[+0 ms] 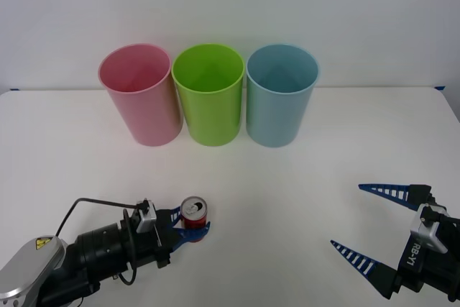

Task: Put cans in the blue bin and PET bottles in the pink bin and trash in the green bin.

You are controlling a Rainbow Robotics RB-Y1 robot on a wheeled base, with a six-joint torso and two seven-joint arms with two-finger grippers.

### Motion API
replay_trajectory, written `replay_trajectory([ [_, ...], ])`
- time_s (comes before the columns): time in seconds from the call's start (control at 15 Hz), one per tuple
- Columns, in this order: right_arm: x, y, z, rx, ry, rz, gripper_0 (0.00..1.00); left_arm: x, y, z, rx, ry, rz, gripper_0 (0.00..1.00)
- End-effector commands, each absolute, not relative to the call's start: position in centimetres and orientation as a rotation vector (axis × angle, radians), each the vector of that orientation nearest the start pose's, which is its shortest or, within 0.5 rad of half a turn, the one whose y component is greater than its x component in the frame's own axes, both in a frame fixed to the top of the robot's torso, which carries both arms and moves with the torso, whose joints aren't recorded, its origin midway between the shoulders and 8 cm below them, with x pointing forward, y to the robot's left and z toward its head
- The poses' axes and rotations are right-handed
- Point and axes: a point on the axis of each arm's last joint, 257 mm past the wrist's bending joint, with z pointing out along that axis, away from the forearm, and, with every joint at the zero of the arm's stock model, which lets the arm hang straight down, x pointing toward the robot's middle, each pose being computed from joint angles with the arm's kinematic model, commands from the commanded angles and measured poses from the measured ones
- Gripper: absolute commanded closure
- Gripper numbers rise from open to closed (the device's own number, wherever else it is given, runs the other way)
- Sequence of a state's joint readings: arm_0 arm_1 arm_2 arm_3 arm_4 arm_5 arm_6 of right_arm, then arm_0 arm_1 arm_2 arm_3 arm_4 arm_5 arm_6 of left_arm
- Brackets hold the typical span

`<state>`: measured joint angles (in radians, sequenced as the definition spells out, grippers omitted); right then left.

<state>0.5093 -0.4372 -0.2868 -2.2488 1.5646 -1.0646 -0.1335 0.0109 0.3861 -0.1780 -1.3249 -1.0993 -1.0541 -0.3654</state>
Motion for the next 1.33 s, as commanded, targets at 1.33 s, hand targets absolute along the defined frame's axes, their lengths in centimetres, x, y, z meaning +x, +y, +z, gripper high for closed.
replay_trajectory([
  [1.33, 31.1, -20.2, -19.7, -1.083, 1.593, 0.289, 0.0, 42.3, 0.0, -7.0, 0.709, 1.187, -0.91, 1.0],
])
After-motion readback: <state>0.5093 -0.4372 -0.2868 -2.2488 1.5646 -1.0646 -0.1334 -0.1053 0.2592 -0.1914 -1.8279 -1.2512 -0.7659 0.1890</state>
